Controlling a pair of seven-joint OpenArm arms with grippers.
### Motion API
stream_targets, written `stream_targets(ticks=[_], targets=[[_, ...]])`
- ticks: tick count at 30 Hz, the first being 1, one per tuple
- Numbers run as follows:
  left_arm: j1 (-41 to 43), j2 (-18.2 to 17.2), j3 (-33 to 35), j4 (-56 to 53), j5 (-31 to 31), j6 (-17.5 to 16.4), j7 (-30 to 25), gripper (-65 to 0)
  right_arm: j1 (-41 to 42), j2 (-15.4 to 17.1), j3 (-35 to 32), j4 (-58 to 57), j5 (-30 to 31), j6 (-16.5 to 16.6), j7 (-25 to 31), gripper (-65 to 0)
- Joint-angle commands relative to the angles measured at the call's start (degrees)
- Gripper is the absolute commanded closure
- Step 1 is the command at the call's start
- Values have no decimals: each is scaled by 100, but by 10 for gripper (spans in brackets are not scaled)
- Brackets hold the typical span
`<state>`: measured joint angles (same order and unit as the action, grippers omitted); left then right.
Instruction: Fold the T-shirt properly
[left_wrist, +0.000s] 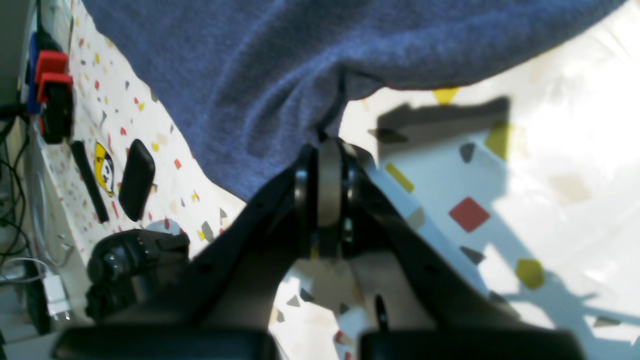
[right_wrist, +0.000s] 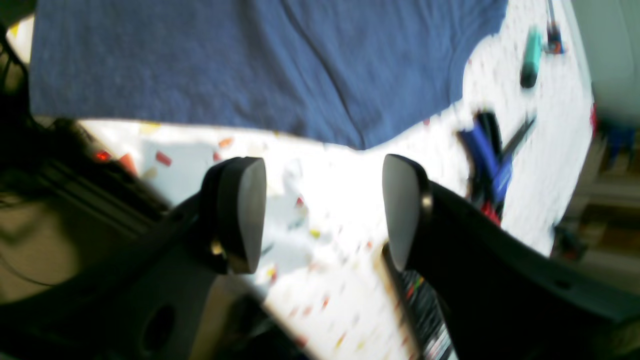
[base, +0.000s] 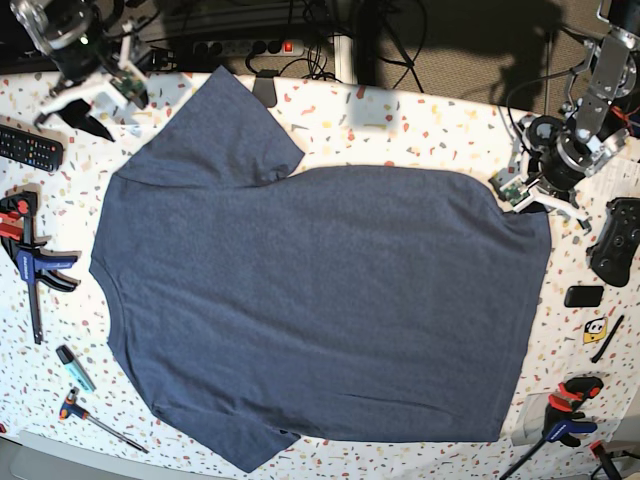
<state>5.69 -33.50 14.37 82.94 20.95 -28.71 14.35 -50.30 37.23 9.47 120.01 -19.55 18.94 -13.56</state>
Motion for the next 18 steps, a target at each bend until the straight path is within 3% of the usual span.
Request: stream_targets(ticks=[1, 10, 18], targets=[[17, -70, 9, 17, -2, -151, 186, 0, 164, 94, -177, -79, -166, -79, 50, -362], [17, -70, 9, 17, -2, -151, 387, 0, 1821, 168, -1930, -1587, -1272, -83, -118, -362], [15, -68, 9, 17, -4, -59, 385, 0, 2175, 455, -2354, -1794, -1327, -83, -555, -362]])
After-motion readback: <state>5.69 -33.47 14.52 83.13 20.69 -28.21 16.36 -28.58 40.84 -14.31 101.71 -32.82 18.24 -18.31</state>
